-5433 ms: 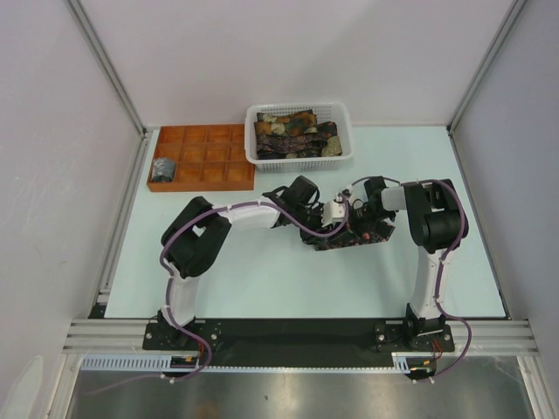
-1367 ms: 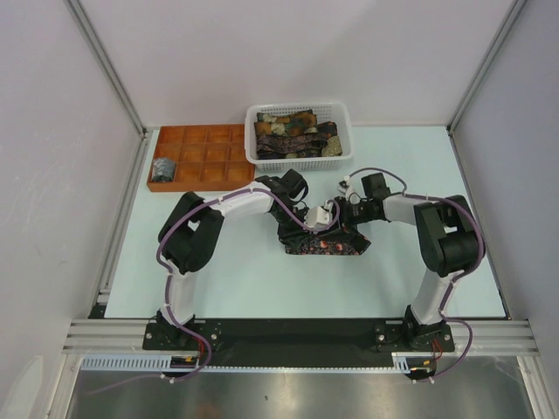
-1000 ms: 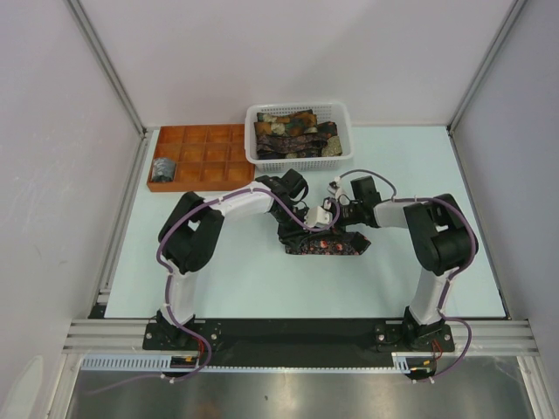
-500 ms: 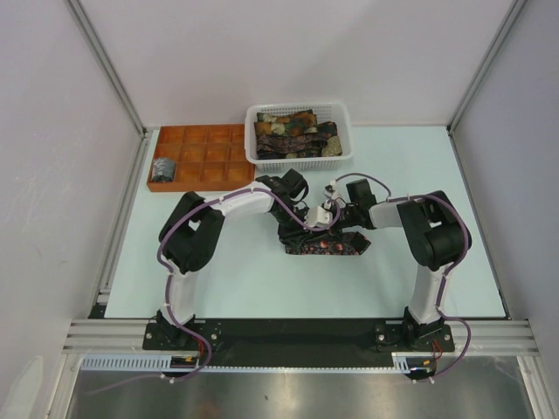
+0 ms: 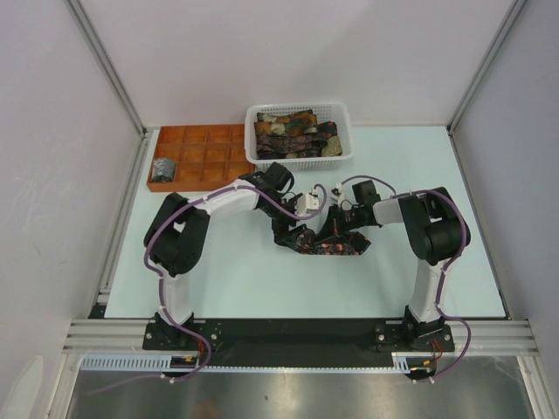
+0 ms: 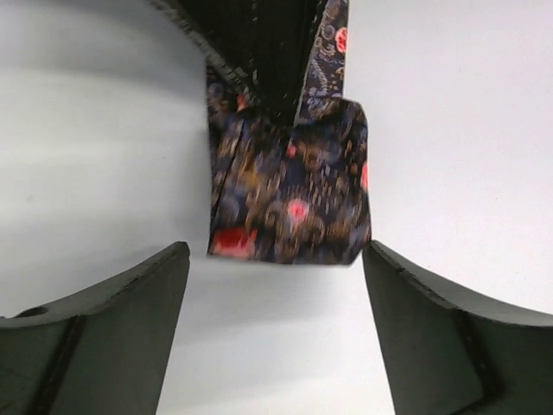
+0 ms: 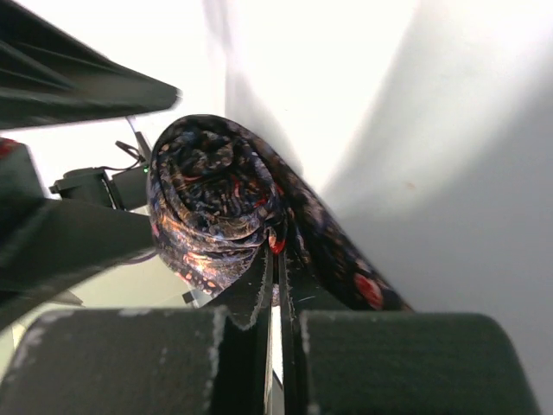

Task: Roll the ties
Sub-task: Roll the tie at the center of the board.

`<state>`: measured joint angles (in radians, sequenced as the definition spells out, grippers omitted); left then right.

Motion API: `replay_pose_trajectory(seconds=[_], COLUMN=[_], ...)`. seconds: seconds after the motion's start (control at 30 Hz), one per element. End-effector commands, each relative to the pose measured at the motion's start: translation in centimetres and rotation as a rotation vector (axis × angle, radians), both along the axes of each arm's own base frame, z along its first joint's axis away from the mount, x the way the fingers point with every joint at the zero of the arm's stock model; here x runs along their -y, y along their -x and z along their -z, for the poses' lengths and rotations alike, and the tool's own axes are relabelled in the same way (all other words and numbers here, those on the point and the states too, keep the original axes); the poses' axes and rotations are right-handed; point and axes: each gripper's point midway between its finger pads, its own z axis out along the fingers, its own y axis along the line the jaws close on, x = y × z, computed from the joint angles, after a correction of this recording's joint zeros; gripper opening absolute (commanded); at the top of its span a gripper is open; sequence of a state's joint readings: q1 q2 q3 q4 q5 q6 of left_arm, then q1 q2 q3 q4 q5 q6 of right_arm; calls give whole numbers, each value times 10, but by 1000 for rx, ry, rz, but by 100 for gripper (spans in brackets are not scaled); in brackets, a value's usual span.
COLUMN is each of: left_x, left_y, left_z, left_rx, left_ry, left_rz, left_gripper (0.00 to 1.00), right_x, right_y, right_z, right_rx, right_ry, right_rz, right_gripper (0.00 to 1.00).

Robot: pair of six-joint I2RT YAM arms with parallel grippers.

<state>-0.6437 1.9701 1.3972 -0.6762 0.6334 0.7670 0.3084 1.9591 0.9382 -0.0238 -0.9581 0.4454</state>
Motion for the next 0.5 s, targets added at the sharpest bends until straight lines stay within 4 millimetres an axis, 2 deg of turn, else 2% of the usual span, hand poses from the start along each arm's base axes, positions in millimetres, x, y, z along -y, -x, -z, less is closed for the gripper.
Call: replay_pose_trajectory(seconds=[0.0, 0.13, 0.37, 0.4, 0.47], left_x=[13, 17, 36, 35, 37], left_y=[-8, -11, 3, 5, 4], left_z=[-37, -29, -12, -5, -1], left_rx=[73, 75, 103, 83, 82], left_ry=[143, 144, 100, 84, 66], left_rz=[-24, -16, 77, 77, 72], left_gripper=[88, 93, 93, 93, 93], right_x=[16, 21, 23, 24, 25], right_y=[-8, -8, -8, -8, -6], right_z=[14, 20, 25, 26, 28], right_rx=[30, 26, 15, 17, 14], right_ry=[75, 102, 125, 131, 137], right_rz=[5, 2, 0, 0, -4], right_gripper=[0, 0, 0, 0, 0])
